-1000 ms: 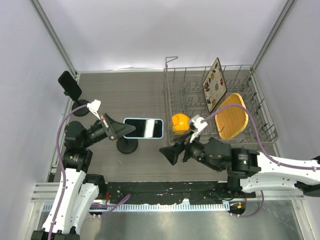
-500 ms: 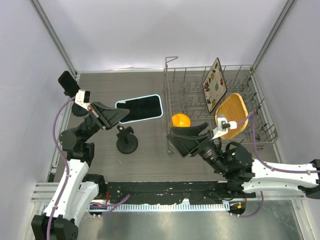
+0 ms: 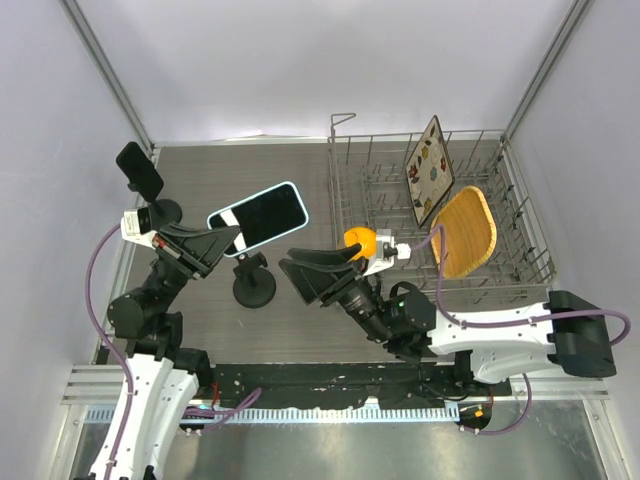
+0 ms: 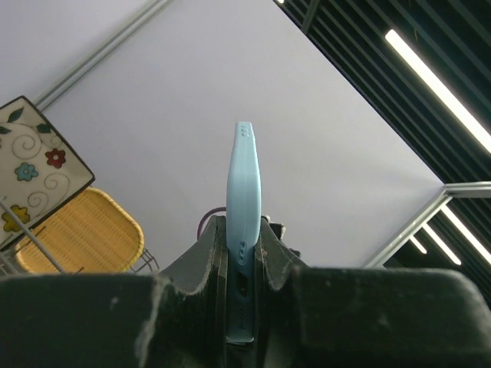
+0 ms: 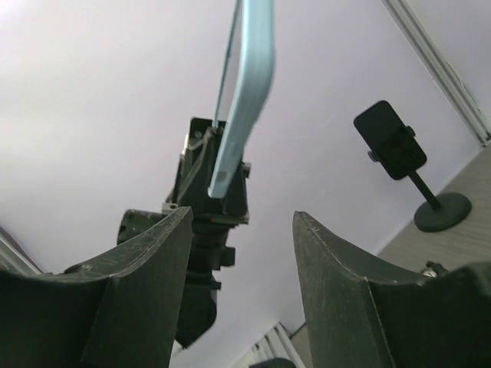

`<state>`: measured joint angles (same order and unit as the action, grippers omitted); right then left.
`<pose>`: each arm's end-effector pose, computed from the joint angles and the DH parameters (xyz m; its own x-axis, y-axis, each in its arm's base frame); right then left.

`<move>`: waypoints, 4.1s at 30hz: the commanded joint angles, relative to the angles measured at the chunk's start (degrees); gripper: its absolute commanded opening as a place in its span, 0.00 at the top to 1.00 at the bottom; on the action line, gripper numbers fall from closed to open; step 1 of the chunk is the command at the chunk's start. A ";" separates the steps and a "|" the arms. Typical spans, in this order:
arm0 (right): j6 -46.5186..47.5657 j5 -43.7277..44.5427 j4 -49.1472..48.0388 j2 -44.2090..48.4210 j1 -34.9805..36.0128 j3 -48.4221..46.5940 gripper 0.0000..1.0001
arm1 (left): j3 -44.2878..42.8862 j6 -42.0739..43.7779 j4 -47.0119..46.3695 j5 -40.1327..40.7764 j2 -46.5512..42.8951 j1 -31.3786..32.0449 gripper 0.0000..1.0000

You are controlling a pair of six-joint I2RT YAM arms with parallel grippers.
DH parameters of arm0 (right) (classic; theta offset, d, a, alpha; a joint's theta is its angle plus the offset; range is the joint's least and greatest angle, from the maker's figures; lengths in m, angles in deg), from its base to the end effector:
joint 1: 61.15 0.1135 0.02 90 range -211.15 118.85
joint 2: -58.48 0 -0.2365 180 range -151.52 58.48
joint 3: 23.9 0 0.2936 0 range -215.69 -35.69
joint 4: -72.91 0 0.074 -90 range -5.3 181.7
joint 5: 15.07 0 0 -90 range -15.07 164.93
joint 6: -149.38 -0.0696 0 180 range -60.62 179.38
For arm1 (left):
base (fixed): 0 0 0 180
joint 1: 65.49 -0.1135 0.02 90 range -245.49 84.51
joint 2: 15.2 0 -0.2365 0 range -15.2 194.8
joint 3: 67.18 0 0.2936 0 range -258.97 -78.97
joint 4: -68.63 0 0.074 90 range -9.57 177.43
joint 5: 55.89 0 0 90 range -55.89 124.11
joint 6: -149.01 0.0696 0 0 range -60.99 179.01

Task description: Place the phone on the phone stand

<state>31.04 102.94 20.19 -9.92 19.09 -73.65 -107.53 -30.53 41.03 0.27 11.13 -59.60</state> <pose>0.0870 0.3131 0.3154 -0.2981 0.7390 -0.6042 -0.7528 0.2071 0.6248 0.1864 -0.0582 0.3771 -0.4940 -0.7840 -0.3759 0.6647 -0.0619 -0.7446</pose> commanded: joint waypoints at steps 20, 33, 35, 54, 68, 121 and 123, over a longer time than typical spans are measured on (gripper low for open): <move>-17.28 -6.12 1.60 -3.49 -8.53 -6.87 0.32 | 1.66 -6.44 -14.83 0.54 7.33 0.00 1.00; -20.70 -12.01 8.60 -1.49 -11.96 -7.58 0.39 | 0.70 -7.85 -13.69 0.62 6.90 0.09 1.00; -20.18 -11.49 10.54 -0.42 -11.96 -6.17 0.37 | 0.52 -7.67 -13.69 0.19 7.16 0.00 1.00; -20.00 -15.62 8.62 -5.95 -14.42 -12.32 0.46 | 0.43 -8.99 -11.67 -0.17 5.58 0.09 1.00; -18.34 -16.14 4.04 -7.54 -15.47 -11.97 0.99 | 1.05 -3.56 1.66 -3.94 2.24 0.00 0.84; 21.94 -71.26 94.59 14.60 -30.06 -26.39 0.52 | -38.07 68.27 70.16 11.50 30.46 54.23 1.00; 17.47 -69.24 87.74 16.01 -30.06 -22.27 0.37 | -37.37 67.13 68.85 15.46 25.98 54.23 1.00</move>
<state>55.70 30.42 122.66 2.08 -10.87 -99.65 -145.17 39.13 114.23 5.77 44.57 -5.44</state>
